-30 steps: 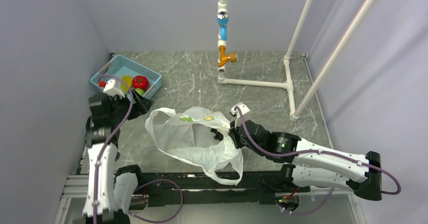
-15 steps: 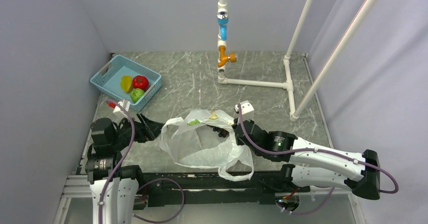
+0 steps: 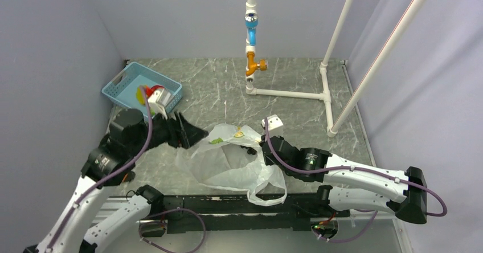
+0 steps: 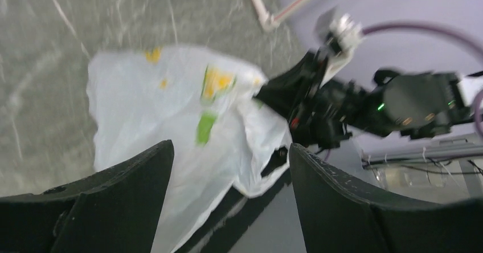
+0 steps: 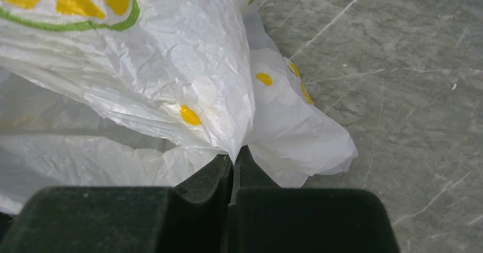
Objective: Take the fake fruits out of the plastic bag
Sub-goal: Adjust the plastic bag at the center of the board.
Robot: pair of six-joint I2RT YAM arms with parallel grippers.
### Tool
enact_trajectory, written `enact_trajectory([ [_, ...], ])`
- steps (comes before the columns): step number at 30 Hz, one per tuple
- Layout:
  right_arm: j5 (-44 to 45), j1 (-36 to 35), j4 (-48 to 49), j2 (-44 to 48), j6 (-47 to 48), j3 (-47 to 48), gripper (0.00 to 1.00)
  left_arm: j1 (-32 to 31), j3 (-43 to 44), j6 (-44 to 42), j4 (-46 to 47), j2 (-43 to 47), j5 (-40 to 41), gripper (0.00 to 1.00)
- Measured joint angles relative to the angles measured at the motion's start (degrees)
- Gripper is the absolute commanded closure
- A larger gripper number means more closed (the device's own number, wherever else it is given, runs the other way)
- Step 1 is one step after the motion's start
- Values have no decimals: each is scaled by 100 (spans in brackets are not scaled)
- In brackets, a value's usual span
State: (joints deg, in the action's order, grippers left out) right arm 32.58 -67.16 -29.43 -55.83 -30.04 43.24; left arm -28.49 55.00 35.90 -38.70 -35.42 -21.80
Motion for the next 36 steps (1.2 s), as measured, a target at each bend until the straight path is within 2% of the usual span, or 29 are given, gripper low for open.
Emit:
enact_trajectory([
  [4,-35,0,-2,0,2,44,100,-669,1054,-142,293,-811,592,21],
  [8,-63,0,26,42,2,87,100,-1875,1167,-251,533,-1311,1217,22],
  [12,-129,0,107,157,26,85,100,-2817,621,-203,791,-1639,1777,23],
  [18,-315,0,306,173,136,83,100,-3639,-575,256,1021,-1729,2380,25],
  [22,-562,0,496,127,225,79,100,-4011,-966,577,1093,-1735,2791,29],
  [29,-1231,7,964,79,352,-13,100,-4400,-1141,1099,990,-1779,3654,42],
  [36,-1926,11,1384,-72,431,-98,100,-4448,-1904,2046,841,-973,4677,39],
])
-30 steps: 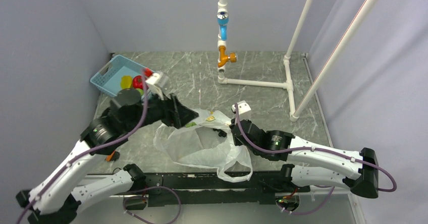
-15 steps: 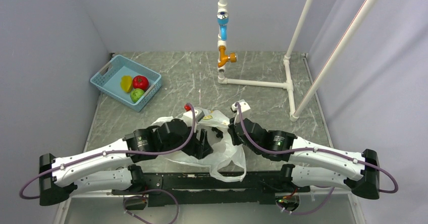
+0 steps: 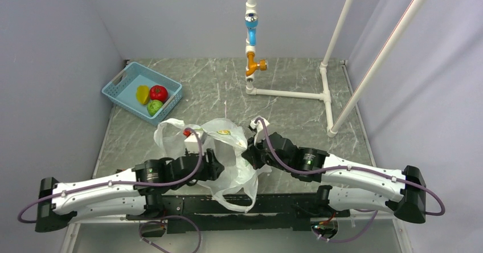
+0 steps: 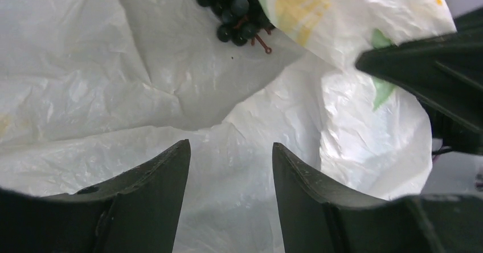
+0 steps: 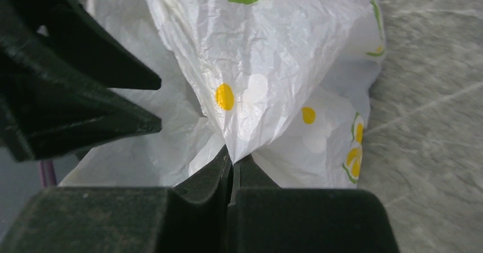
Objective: Take the fake fruits out of the plastic bag
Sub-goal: Adjust the plastic bag at the center of the board.
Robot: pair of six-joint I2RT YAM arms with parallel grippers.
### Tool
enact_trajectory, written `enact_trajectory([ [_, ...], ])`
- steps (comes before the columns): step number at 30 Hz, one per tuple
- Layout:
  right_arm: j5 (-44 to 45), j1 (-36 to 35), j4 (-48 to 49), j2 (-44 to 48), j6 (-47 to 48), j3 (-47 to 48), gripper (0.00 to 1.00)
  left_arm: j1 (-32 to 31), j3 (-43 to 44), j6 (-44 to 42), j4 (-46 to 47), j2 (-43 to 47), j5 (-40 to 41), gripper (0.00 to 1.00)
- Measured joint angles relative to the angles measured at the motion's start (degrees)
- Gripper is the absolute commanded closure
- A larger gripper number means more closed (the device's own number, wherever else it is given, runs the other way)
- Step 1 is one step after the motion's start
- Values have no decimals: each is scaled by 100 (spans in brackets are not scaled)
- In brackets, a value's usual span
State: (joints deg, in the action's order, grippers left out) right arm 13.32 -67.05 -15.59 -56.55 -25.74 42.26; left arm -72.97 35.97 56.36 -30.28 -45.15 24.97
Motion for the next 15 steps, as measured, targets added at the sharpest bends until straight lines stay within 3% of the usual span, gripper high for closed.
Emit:
enact_trajectory([
  [8,-1141,-7,763,-439,144,0,100,0,-691,553,-39,1224,382,37],
  [15,-1692,-24,1342,-391,125,-79,100,9,-686,494,175,785,345,38],
])
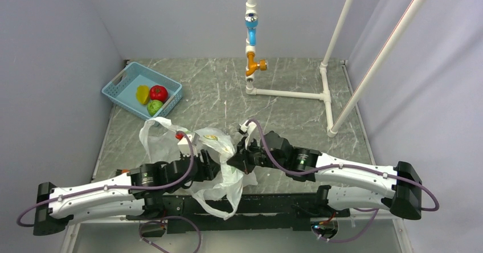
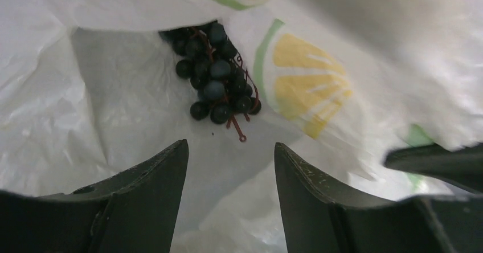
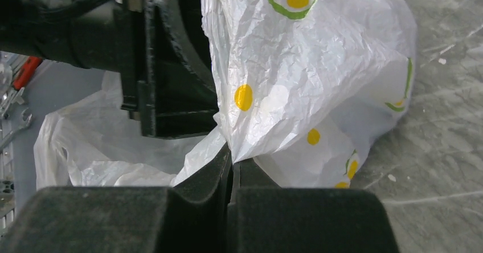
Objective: Take the fake fruits out of the plastic bag
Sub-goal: Adjust the plastic bag at the center of the board, then take out the fake fruit from the plastic bag.
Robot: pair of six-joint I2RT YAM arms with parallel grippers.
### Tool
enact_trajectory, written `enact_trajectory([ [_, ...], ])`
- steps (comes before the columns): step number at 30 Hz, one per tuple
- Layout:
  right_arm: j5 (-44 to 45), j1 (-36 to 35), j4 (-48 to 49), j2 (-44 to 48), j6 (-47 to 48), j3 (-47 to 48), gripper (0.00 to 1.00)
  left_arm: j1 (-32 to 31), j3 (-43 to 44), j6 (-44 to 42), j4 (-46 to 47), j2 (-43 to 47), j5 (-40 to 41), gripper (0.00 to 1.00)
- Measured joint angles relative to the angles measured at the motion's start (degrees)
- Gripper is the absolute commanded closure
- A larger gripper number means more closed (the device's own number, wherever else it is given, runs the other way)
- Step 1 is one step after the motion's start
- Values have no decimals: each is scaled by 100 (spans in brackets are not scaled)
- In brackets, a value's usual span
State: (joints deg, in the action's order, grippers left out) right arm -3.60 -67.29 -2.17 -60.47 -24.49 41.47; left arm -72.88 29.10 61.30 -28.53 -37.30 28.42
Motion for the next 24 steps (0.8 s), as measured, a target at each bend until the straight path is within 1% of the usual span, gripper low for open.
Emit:
enact_trajectory([
  [4,254,-7,24,538,-184,-428,100,101,22,-131,315,-654,-74,40],
  [8,553,-4,-28,1049,-472,-909,100,376,74,-367,844,-1311,-326,42],
  [10,640,-4,-39,1165,-614,-1078,100,549,157,-501,1161,-1714,-509,38],
  [14,761,-4,-46,1252,-826,-1287,100,831,380,-730,1698,-2544,-903,20],
  [16,791,-4,-70,1255,-874,-1298,100,905,492,-809,1895,-2870,-1058,15],
  [20,855,-2,-98,1255,-907,-1298,100,942,811,-946,2041,-3462,-1200,9],
  [24,1010,37,-339,1270,-905,-1311,100,964,1038,-1023,1978,-3926,-1182,10],
])
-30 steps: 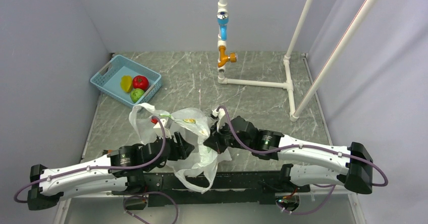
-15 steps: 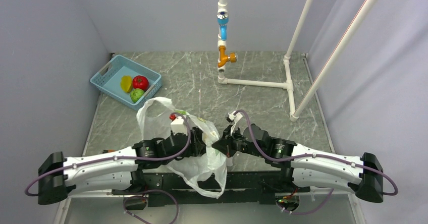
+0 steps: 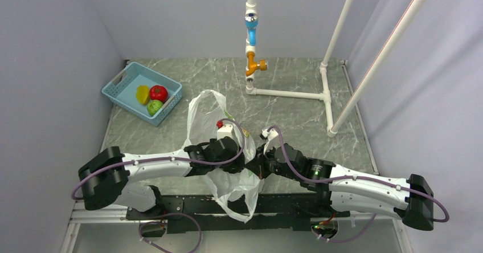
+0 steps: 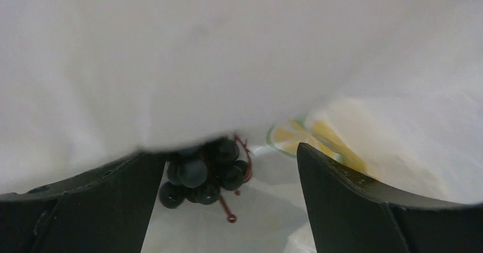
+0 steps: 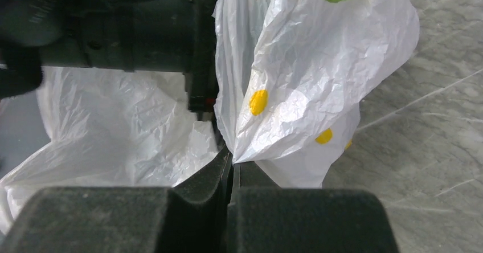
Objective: Take the fake fruits out of the plastic bag
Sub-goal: Take out the fake fruit from the plastic bag.
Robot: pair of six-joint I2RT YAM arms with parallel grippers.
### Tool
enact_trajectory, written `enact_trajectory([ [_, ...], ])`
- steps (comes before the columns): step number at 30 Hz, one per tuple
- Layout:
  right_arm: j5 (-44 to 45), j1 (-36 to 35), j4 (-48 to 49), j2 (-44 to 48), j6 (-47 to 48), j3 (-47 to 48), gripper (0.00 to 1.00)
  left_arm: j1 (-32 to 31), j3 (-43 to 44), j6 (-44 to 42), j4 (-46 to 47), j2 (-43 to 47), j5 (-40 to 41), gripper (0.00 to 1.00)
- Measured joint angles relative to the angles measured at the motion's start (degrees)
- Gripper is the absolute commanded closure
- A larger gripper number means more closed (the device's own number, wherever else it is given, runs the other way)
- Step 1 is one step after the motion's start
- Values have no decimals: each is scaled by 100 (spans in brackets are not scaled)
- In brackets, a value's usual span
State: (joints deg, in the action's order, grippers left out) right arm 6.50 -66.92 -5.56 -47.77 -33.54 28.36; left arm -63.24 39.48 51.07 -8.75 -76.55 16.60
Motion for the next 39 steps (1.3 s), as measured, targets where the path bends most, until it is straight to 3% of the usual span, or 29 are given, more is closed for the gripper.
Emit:
enact_trajectory([
  [3,-4,-7,0,24,-15,-4,100,0,26,0,-26,-269,52,18],
  [6,-4,-9,4,52,-22,-4,100,0,28,7,-55,-503,101,34],
  [12,0,-11,7,66,-57,-4,100,0,7,-24,-28,-769,116,51],
  [20,2,-11,7,42,-57,-4,100,0,105,-188,-350,-374,111,76],
  [28,79,-9,0,-33,-57,-15,100,0,293,-358,-684,938,13,86],
  [39,402,-9,-157,-275,-57,-15,100,0,293,-339,-1182,2243,-37,89],
])
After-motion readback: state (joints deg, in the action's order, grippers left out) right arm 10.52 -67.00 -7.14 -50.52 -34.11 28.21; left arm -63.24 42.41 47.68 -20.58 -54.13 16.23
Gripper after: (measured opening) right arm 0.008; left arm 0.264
